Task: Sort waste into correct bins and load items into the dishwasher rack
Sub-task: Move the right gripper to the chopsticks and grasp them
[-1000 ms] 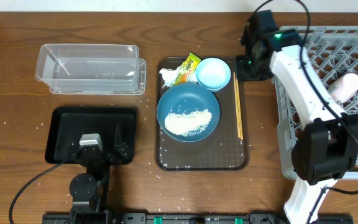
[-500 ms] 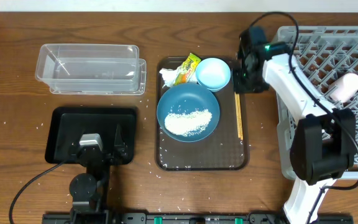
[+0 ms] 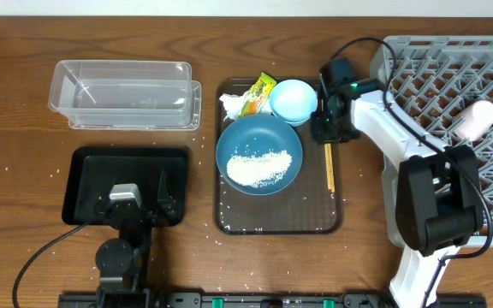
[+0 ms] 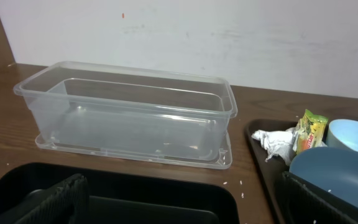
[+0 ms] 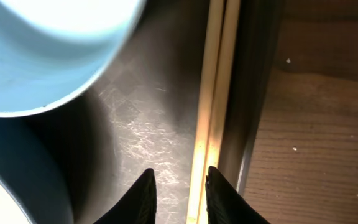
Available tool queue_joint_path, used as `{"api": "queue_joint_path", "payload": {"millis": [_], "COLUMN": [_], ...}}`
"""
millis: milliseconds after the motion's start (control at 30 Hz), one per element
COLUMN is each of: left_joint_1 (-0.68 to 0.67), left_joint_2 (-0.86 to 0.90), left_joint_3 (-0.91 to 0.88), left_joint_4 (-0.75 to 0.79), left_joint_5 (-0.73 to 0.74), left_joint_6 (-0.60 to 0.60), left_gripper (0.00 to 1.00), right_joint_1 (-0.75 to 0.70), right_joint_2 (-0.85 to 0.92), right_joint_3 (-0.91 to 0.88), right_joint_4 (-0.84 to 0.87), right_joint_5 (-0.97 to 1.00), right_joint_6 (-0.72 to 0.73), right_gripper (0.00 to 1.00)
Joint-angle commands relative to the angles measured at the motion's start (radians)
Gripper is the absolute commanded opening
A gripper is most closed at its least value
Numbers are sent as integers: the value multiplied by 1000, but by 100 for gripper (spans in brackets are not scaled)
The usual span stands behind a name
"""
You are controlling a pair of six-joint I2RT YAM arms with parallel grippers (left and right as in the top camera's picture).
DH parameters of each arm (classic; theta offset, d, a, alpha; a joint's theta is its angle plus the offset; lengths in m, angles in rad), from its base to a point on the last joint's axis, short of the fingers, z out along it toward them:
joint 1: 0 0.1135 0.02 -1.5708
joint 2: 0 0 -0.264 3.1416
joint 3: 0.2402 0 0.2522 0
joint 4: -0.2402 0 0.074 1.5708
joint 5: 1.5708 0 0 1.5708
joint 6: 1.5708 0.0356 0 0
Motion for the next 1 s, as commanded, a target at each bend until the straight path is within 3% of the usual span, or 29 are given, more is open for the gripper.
{"api": "queue_joint_path", "payload": {"millis": [0, 967], "left_joint_1": [0, 0], "left_joint_2": [-6, -6], "left_joint_3": [-19, -19], "left_joint_4": [-36, -36], "left_joint_5": [-28, -27], "left_joint_6": [12, 12], "left_gripper": [98, 98], "right_joint_1": [30, 48], "right_joint_2": [9, 9], "right_joint_3": [-12, -47], "right_joint_4": [8, 64], "right_joint_5": [97, 130], "right_joint_6": [49, 90], "right_gripper": [24, 24]}}
